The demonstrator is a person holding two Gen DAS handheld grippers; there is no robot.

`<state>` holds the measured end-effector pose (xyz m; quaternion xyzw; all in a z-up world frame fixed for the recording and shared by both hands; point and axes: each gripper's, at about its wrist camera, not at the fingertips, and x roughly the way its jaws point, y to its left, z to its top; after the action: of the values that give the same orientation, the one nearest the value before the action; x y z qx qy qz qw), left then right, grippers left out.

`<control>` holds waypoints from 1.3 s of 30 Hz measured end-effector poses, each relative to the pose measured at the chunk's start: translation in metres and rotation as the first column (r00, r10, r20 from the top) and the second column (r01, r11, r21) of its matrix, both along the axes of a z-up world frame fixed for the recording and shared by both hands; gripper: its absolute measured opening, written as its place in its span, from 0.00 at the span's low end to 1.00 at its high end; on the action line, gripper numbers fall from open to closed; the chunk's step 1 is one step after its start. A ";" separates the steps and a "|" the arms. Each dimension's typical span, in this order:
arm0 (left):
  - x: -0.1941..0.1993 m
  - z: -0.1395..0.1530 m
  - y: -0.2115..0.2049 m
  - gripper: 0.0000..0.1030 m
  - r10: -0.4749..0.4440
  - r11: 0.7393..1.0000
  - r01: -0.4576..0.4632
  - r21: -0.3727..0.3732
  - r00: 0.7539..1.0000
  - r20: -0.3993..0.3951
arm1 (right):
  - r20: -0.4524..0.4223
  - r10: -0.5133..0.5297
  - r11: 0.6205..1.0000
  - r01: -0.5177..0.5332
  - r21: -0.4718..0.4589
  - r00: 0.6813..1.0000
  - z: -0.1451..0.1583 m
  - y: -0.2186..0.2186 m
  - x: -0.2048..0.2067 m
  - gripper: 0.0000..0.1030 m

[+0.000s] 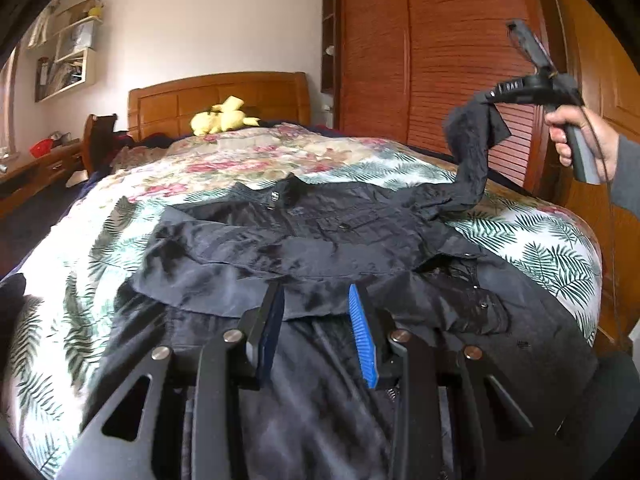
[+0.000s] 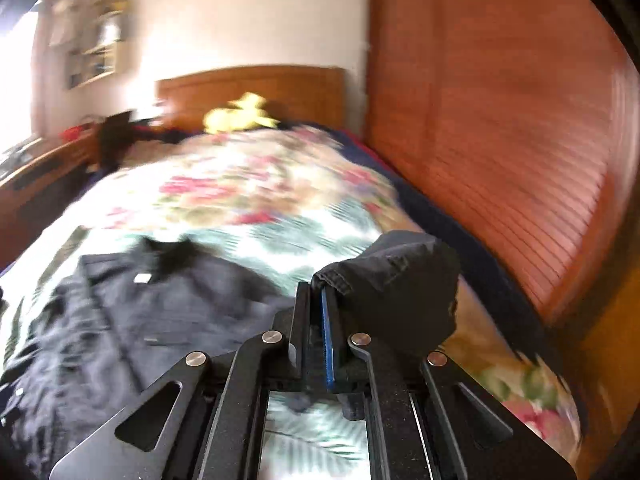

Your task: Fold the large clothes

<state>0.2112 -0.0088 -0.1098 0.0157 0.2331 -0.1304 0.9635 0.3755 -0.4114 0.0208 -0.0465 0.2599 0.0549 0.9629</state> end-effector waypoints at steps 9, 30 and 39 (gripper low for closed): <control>-0.025 0.013 0.039 0.32 0.049 0.999 -0.049 -0.023 0.998 0.035 | 0.002 0.335 0.942 -0.335 0.026 0.942 -0.002 0.138 -0.055 0.03; -0.037 0.018 0.068 0.31 0.078 0.996 -0.076 -0.055 0.996 0.039 | -0.204 0.381 0.922 -0.386 0.014 0.902 -0.093 0.185 -0.127 0.52; -0.039 0.018 0.071 0.32 0.084 0.995 -0.081 -0.055 0.996 0.037 | -0.256 0.275 0.960 -0.278 0.023 0.927 -0.116 0.167 -0.086 0.56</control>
<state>0.1719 0.0627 -0.0920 -0.0169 0.2110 -0.0963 0.9726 0.2896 -0.2442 -0.0956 -0.0819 0.3736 0.1937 0.9034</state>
